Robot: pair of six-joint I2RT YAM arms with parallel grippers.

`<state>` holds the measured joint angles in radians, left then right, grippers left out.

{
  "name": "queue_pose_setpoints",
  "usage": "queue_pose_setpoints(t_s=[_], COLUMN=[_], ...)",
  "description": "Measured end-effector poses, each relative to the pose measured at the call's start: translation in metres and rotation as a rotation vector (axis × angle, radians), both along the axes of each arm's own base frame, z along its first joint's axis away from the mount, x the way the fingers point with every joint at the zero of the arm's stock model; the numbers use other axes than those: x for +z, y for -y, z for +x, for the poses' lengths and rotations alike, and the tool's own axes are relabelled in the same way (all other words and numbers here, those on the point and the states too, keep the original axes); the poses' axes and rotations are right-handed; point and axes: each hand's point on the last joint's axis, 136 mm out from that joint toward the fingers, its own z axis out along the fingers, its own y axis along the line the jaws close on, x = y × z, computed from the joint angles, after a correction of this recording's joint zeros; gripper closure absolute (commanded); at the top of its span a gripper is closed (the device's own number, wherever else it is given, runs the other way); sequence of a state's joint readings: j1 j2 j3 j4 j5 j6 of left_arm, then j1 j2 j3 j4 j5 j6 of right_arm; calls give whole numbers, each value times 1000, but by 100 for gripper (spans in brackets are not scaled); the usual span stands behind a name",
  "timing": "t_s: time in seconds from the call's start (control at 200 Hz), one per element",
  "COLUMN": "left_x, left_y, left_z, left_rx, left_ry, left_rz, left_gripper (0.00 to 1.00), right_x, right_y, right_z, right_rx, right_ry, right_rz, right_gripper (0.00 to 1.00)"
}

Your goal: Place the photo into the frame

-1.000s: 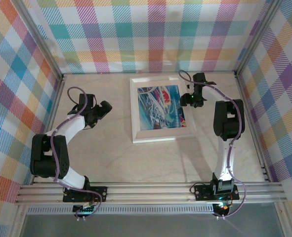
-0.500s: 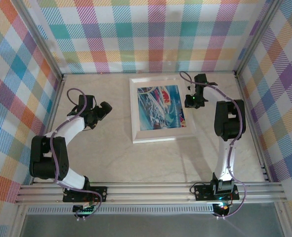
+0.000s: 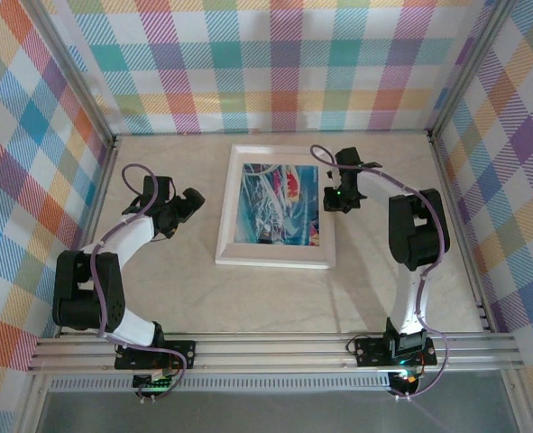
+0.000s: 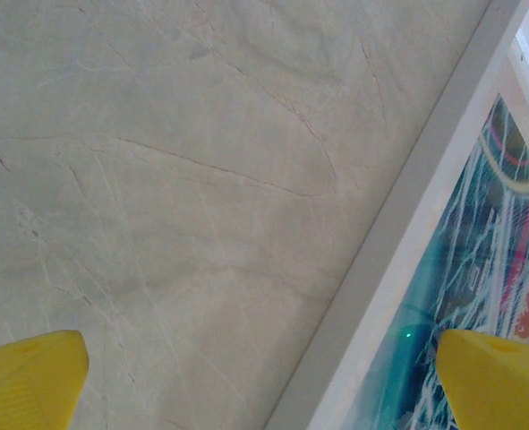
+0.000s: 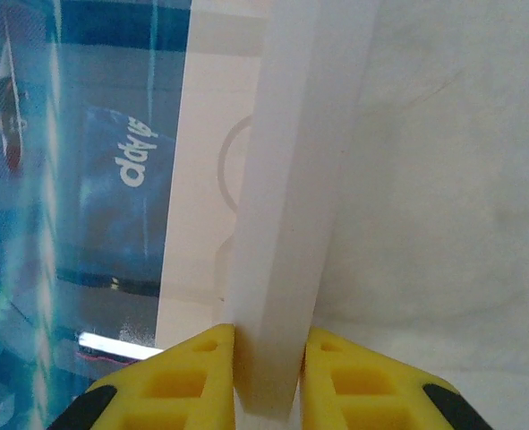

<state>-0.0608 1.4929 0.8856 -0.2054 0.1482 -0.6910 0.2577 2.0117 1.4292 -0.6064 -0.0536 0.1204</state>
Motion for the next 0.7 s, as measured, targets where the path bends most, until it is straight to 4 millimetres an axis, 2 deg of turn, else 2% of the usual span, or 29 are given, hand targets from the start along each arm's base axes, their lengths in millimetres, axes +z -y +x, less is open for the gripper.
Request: queue_pose_setpoints(t_s=[0.12,0.25,0.28,0.375,0.46,0.58,0.7], left_x=[6,9,9,5,-6,-22,-32], left_y=[0,1,2,10,19,34,55], left_z=[-1,-3,-4,-6,-13,-27,-39], left_rx=[1,-4,-9,-34,-59,-92,-139], left_ry=[18,26,27,33,21,-12,-33], left_rz=[-1,-7,-13,-49,-75,-93,-111], left_gripper=[0,0,0,0,0,0,0], right_x=[0,0,0,-1,-6,-10,-10], right_y=[-4,-4,-4,-3,-1,1,1], right_z=[-8,-8,-8,-11,-25,-35,-35], right_rx=[-4,-7,-7,5,8,2,-7], right_ry=[-1,7,9,3,-55,-94,-99], right_rz=[5,-4,-6,-21,-39,-51,-50], right_gripper=[80,79,75,54,47,47,56])
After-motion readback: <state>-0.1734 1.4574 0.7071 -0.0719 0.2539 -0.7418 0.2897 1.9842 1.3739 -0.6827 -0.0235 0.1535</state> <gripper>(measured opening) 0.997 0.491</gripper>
